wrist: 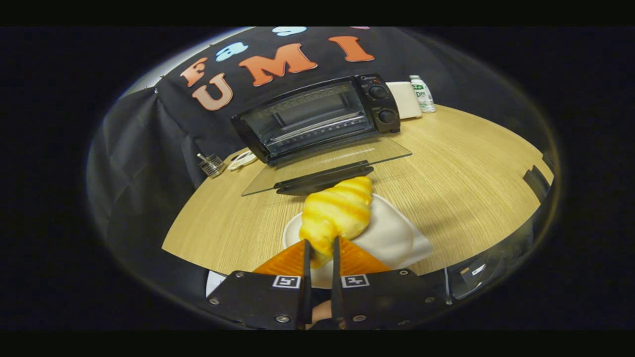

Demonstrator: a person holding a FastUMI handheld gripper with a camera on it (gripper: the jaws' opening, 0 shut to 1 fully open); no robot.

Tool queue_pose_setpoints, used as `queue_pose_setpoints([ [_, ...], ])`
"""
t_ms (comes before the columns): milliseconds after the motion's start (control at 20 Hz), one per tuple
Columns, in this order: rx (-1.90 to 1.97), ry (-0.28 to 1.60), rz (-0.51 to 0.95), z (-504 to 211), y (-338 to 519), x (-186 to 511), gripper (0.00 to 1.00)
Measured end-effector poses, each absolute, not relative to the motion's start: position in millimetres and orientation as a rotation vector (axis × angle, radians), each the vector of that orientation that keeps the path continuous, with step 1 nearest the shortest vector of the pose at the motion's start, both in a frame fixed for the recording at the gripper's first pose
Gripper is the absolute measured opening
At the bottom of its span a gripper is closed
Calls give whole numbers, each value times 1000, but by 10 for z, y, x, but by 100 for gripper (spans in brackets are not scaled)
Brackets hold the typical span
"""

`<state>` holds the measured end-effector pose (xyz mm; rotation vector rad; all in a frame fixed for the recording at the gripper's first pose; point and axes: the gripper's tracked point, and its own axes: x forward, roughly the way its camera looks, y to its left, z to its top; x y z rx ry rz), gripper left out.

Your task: Open the toaster oven, put the food inside, and close the toaster oven door.

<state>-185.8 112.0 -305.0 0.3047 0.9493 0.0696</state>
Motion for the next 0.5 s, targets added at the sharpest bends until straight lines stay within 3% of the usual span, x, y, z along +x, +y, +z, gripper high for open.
queue_pose_setpoints([
  [50,330,925,74,-3012,1119,-1836,16],
  [150,312,883,38,-2953,1034,-1763,2],
  [350,286,941,25,-3011,1053,-1800,2],
  [500,306,1027,3,-3040,1157,-1918,39],
])
